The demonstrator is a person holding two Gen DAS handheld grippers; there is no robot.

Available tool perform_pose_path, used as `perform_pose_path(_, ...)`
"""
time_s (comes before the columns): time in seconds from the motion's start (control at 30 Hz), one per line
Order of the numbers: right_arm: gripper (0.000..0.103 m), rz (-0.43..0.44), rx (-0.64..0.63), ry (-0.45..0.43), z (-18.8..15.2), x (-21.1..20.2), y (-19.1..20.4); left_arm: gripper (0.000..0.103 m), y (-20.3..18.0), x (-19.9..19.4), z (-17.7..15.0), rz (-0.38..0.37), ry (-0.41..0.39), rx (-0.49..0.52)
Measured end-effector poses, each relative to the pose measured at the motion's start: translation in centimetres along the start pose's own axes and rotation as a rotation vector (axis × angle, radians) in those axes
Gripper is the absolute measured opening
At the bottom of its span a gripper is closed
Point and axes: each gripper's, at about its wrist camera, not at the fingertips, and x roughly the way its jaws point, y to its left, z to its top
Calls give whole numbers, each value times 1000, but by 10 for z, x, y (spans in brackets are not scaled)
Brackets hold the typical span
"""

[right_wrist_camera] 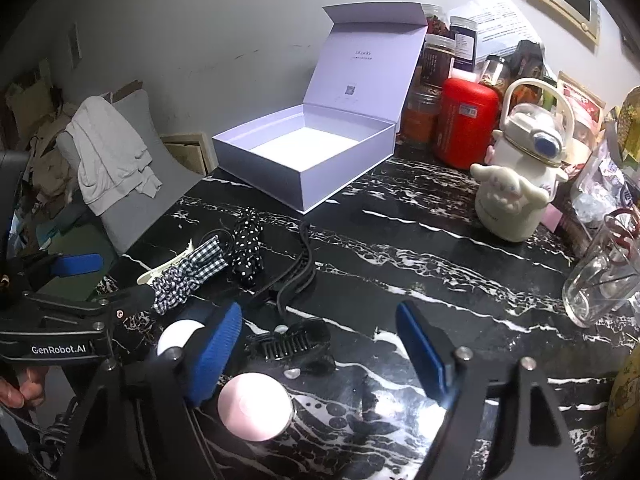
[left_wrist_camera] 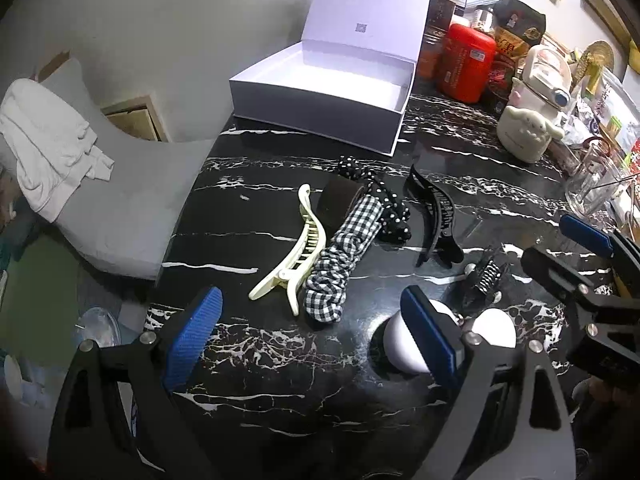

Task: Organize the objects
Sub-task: 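Move both grippers toward the white and pink round cases, then grasp the white round case with the left gripper while the right grasps the pink case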

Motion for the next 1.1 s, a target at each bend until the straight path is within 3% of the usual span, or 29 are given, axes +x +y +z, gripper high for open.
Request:
perform_pose_path(0.8,81,40,0,-24,-31,-34,6,91,-23,-12,-35,-12,1,58)
perform_pose_path(1.1,81,62,-20,24,-56,-31,13,91,-24,-7,-52,-36,7,77)
